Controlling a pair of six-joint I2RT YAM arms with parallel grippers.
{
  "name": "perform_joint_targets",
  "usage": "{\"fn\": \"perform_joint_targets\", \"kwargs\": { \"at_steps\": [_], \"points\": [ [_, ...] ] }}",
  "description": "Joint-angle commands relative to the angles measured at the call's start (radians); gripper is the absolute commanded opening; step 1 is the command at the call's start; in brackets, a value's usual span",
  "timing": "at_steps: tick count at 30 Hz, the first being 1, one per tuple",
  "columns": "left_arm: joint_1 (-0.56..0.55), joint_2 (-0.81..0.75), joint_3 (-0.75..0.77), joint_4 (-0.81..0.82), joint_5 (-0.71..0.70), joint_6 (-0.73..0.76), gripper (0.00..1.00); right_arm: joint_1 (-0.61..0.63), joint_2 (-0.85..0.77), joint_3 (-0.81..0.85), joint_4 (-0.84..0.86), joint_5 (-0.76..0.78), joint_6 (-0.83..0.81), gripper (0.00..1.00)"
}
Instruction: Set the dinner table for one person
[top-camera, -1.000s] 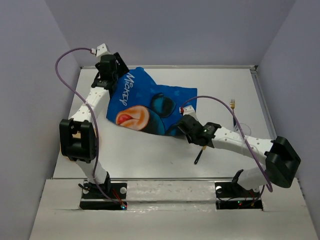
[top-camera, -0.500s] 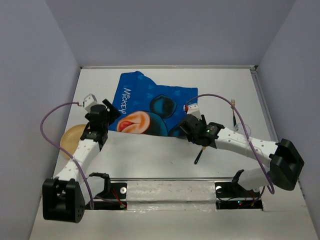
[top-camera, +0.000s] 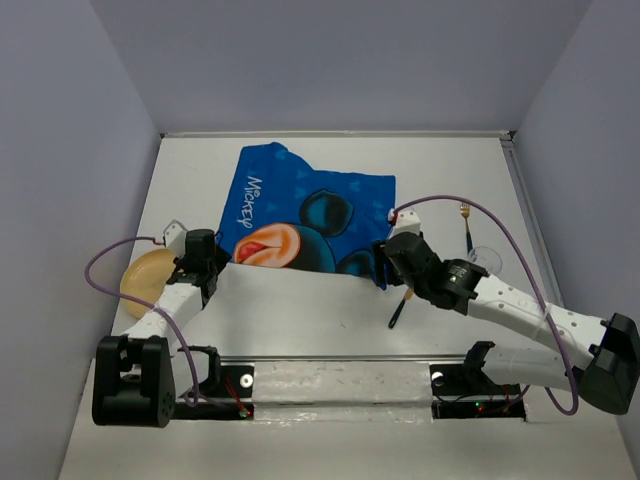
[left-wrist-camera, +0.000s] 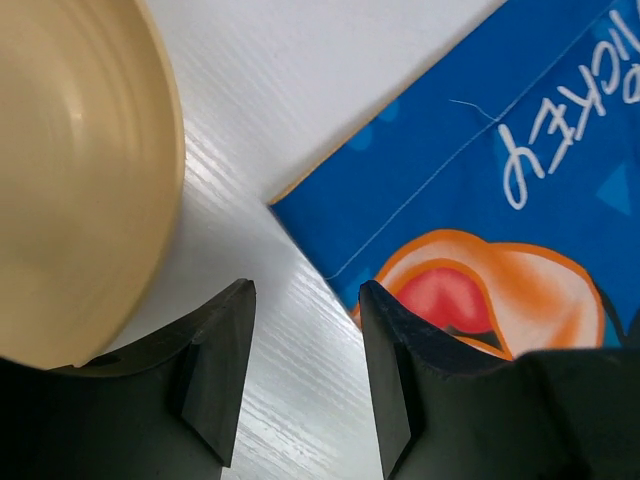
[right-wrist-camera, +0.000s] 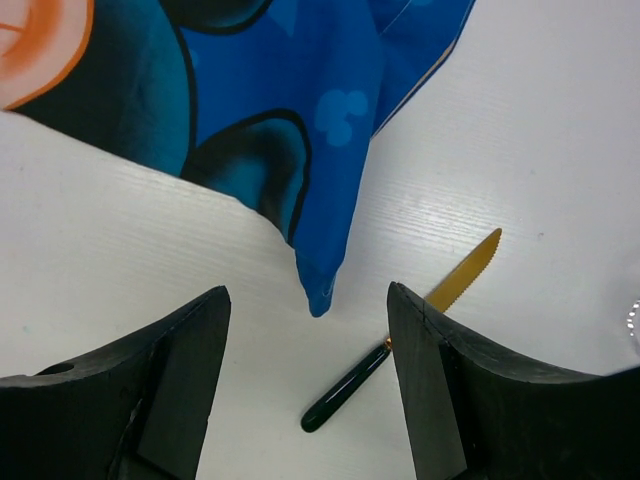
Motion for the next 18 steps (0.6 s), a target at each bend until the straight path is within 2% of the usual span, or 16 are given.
{"fn": "perform_joint_targets", "kwargs": {
  "at_steps": [1,4,12,18],
  "points": [
    [0.024,0.07,0.045,0.079,-0.046,-0.03,0.56,0.007,-0.011,-0.052,0.079,-0.035,0.034,0.7],
    [0.029,0.148,0.048,0.104,-0.035,-0.026,0.56,0.007,-0.014,-0.054,0.093,-0.044,0.033,0.69],
    [0.04,0.231,0.051,0.182,-0.026,-0.032,0.52,0.007,-0.014,-0.057,0.117,-0.054,0.034,0.69],
    [0.047,0.28,0.052,0.242,-0.014,-0.033,0.38,-0.012,0.022,-0.058,0.133,-0.032,0.047,0.7]
  ]
}}
